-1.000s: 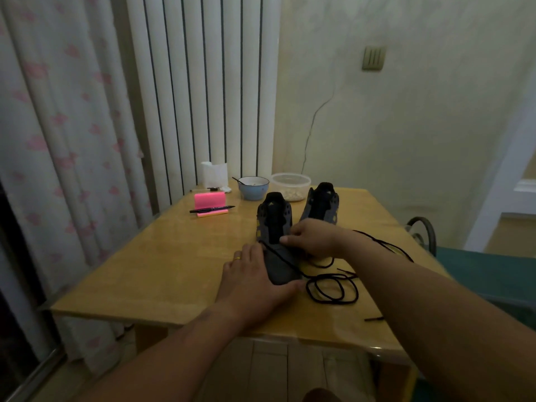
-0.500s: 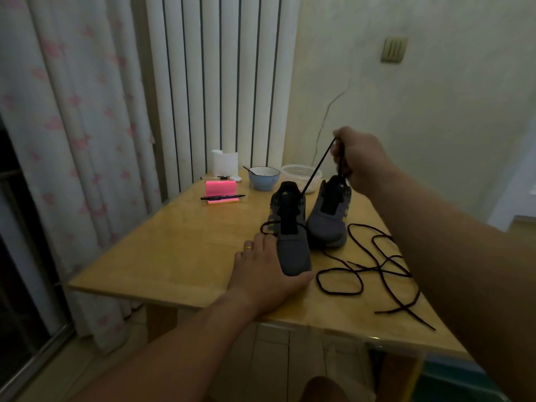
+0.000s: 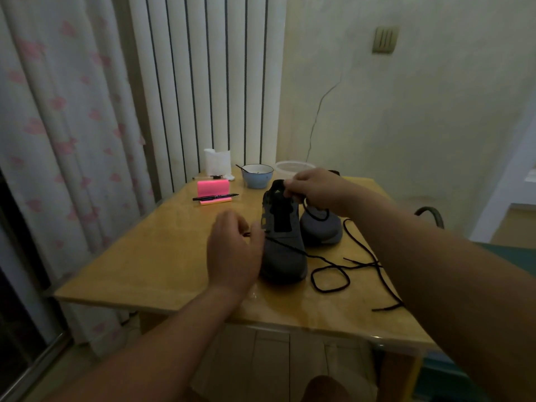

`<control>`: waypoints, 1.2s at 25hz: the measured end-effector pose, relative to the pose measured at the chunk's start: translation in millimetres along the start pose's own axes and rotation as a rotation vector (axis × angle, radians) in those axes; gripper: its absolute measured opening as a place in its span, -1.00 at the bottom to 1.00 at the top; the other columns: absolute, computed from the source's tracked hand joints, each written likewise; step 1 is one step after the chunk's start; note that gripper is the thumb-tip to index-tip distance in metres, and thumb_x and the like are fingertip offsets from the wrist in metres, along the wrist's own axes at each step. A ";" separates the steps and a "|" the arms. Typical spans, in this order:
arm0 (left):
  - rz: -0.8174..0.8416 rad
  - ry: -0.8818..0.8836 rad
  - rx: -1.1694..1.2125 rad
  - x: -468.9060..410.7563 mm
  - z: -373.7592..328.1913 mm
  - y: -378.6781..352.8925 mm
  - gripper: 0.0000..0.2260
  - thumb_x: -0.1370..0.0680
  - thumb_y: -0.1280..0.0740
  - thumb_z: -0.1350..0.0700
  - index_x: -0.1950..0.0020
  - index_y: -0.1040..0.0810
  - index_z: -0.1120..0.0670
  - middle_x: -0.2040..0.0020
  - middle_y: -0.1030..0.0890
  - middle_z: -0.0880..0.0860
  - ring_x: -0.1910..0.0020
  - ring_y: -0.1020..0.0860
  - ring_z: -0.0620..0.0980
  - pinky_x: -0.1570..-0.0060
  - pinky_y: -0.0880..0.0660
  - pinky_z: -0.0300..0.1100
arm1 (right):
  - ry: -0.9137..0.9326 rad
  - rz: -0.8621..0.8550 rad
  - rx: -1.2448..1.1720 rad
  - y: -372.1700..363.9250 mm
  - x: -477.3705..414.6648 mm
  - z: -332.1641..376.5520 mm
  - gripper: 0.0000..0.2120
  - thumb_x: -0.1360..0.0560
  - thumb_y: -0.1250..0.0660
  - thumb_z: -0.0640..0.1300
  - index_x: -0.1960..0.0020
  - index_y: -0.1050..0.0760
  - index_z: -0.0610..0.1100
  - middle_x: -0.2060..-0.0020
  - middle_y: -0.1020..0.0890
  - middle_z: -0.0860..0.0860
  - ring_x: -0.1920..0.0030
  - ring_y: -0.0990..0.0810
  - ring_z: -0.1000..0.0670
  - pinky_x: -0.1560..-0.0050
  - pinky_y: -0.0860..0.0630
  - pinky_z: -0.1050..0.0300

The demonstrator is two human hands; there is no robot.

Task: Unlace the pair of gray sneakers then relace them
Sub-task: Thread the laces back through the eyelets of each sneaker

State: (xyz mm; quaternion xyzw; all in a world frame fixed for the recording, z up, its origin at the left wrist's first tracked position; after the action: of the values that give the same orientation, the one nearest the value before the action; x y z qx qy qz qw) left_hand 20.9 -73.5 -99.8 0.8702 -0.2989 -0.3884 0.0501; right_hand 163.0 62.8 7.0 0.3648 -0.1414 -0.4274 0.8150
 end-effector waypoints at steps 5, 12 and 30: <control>0.527 -0.082 0.042 -68.2 -39.0 -17.7 -0.46 -0.66 -0.35 0.12 -0.61 -0.26 -0.04 -0.28 -0.55 0.09 0.09 -0.55 -0.10 0.10 -0.54 -0.17 | 0.087 0.158 0.162 -6.5 2.4 15.6 -0.72 -0.63 -0.36 0.14 -0.03 -0.65 -0.07 0.20 -0.59 -0.03 0.29 -0.47 0.07 0.30 -0.42 0.17; 0.088 0.802 0.486 -79.8 60.5 3.3 -0.86 -0.68 -0.22 0.24 -0.03 -0.57 0.15 0.26 -0.50 0.04 0.39 -0.44 -0.05 0.42 -0.40 -0.23 | -0.076 -0.262 0.075 5.9 19.9 -68.6 -0.84 -0.66 -0.32 -0.06 -0.17 -0.54 -0.13 -0.01 -0.63 -0.08 0.03 -0.60 -0.03 -0.07 -0.60 -0.07; 0.513 0.322 0.310 -63.1 -37.1 -25.8 -0.70 -0.73 -0.20 -0.09 -0.02 -0.57 0.10 0.10 -0.59 0.08 0.17 -0.54 0.05 0.22 -0.50 -0.09 | -0.045 0.016 -0.162 31.4 24.8 -35.4 -0.87 -0.61 -0.40 -0.18 -0.12 -0.60 -0.22 0.27 -0.56 -0.09 0.26 -0.54 -0.07 0.19 -0.59 0.02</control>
State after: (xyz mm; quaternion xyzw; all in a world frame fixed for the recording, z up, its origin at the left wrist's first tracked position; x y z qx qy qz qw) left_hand 26.7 -22.5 -41.7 0.8142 -0.5518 -0.1705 0.0598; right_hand 215.6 71.3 3.0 0.2867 -0.1276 -0.4391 0.8419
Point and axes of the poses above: each hand's wrist, its own x-axis away from the middle knuckle, its own y-axis out of the back of the hand, z = x × y, the point moved 4 cm from there along -x, towards the middle knuckle
